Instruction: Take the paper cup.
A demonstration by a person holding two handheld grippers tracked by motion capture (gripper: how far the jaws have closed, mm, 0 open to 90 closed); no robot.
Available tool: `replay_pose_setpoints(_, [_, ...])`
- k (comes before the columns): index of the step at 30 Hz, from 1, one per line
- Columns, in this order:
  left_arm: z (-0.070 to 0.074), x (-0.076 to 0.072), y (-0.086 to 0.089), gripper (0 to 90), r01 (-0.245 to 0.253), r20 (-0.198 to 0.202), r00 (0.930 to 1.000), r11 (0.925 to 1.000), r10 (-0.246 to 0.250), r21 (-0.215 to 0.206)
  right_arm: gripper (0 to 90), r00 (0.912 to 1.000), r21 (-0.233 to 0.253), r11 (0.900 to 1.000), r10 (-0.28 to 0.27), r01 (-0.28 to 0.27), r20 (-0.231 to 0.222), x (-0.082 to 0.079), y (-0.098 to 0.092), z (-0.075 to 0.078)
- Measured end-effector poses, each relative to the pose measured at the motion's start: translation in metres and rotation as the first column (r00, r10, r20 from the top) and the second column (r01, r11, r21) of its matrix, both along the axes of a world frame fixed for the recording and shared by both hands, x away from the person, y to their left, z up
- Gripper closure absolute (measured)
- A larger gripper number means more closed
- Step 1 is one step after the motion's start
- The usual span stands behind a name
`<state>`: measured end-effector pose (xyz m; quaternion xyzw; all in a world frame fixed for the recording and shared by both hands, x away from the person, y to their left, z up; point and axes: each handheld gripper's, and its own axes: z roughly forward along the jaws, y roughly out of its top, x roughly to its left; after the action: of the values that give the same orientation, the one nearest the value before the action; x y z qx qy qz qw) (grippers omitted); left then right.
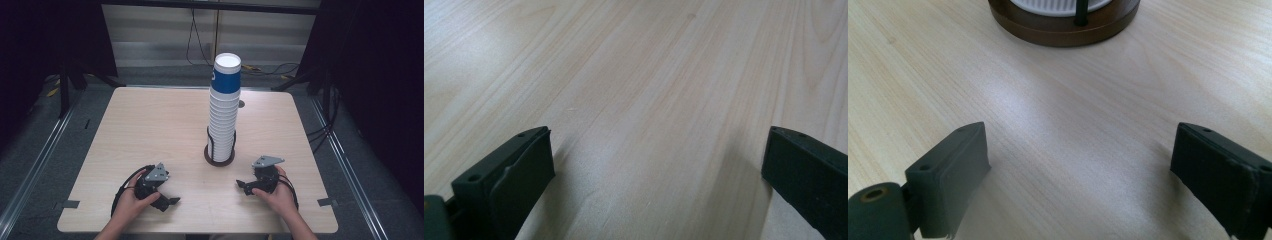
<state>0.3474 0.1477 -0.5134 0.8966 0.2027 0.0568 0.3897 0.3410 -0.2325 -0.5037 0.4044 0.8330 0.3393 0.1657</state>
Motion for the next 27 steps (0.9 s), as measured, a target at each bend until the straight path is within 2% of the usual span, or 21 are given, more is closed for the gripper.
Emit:
replay_pose_setpoints(1, [0.001,0.0,0.0,0.0,-0.015,-0.015,0.9998,0.9999,0.014,-0.007,12.9,0.9998,-0.016,1.0,0.011,-0.012,-0.013,0.0,0.0,0.003])
replay_pose_setpoints(2, [0.001,0.0,0.0,0.5,-0.015,-0.015,0.9998,0.9999,0.014,-0.007,12.9,0.9998,-0.016,1.0,0.011,-0.012,-0.013,0.0,0.0,0.003])
replay_pose_setpoints(3, [0.002,0.0,0.001,0.5,-0.011,-0.022,0.9997,0.9999,0.011,-0.003,13.3,0.9995,-0.01,1.0,0.017,-0.017,-0.028,0.001,0.0,0.004])
replay_pose_setpoints(4, [0.003,0.001,0.002,2.3,-0.02,-0.03,0.9994,0.9997,0.019,-0.013,13.9,0.9972,0.017,0.999,0.039,-0.038,-0.064,0.002,-0.002,0.007])
replay_pose_setpoints(5, [0.004,0.001,0.003,5.5,-0.031,-0.036,0.9989,0.9992,0.03,-0.027,13.9,0.995,0.043,0.998,0.047,-0.043,-0.088,0.002,-0.002,0.009])
replay_pose_setpoints(7, [0.006,0.003,0.005,16.9,-0.04,-0.06,0.9975,0.9977,0.037,-0.055,13.9,0.9925,0.046,0.998,0.055,-0.05,-0.109,0.001,-0.002,0.011])
replay_pose_setpoints(8, [0.006,0.004,0.005,19.3,-0.042,-0.078,0.9962,0.9976,0.037,-0.055,13.9,0.9933,0.027,0.998,0.066,-0.064,-0.095,0.0,-0.002,0.014])
replay_pose_setpoints(9, [0.007,0.004,0.005,15.1,-0.047,-0.083,0.9957,0.9978,0.043,-0.047,13.9,0.9935,0.029,0.997,0.08,-0.078,-0.082,-0.001,-0.001,0.018])
replay_pose_setpoints(13, [0.012,0.006,0.006,16.4,-0.059,-0.091,0.9945,0.9965,0.053,-0.06,14.5,0.996,0.085,0.993,0.085,-0.082,-0.029,-0.001,-0.002,0.032])
replay_pose_setpoints(16, [0.016,0.008,0.007,16.2,-0.061,-0.096,0.9939,0.9952,0.054,-0.077,14.8,0.9941,0.113,0.989,0.103,-0.099,-0.034,-0.001,-0.004,0.039])
replay_pose_setpoints(19, [0.019,0.01,0.007,16.2,-0.074,-0.103,0.9926,0.9933,0.065,-0.088,14.9,0.9942,0.075,0.992,0.105,-0.102,-0.025,0.001,-0.006,0.043])
replay_pose_setpoints(22, [0.021,0.012,0.006,16.2,-0.068,-0.113,0.9919,0.9942,0.058,-0.084,14.9,0.9935,0.096,0.99,0.11,-0.106,-0.032,0.004,-0.007,0.045])
replay_pose_setpoints(27, [0.029,0.017,0.005,16.1,-0.061,-0.119,0.9916,0.9938,0.049,-0.093,14.9,0.9932,0.116,0.987,0.115,-0.113,-0.016,0.009,-0.004,0.057])
